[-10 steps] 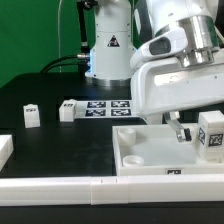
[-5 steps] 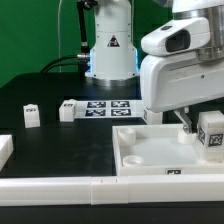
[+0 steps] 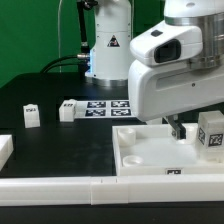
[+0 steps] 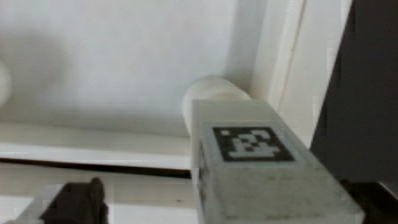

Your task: Assemble one leg

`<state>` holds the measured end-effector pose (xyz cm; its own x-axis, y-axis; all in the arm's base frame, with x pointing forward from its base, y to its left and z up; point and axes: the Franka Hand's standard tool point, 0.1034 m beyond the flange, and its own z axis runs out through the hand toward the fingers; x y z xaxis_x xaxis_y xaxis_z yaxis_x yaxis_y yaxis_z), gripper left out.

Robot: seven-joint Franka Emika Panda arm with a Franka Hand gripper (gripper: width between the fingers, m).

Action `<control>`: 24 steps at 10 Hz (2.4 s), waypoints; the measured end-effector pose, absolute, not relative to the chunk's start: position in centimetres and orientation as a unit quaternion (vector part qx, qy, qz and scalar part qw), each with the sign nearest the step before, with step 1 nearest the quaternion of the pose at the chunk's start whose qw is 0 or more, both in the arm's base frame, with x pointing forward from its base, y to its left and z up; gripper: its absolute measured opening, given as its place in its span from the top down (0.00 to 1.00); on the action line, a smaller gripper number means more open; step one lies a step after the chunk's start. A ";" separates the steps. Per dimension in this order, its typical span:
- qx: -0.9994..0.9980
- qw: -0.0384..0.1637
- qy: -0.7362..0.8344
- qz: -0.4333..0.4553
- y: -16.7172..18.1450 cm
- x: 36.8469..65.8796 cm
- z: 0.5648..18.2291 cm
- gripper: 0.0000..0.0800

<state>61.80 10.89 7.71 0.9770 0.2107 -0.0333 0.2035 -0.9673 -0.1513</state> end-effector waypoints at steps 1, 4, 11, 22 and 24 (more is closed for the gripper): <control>-0.991 0.074 -0.105 0.024 10.9 61.9 7.8 0.19; -0.991 0.074 -0.105 0.025 10.9 61.8 7.7 0.37; -0.996 0.075 0.035 0.031 11.1 61.8 7.6 0.64; -0.867 0.037 0.497 0.028 11.8 62.0 7.4 0.64; -0.889 0.040 0.455 0.028 12.2 61.8 7.4 0.24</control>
Offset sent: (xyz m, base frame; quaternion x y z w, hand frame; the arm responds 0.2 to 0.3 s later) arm 0.0000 0.0000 0.0000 0.0000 0.0000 0.0000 1.0000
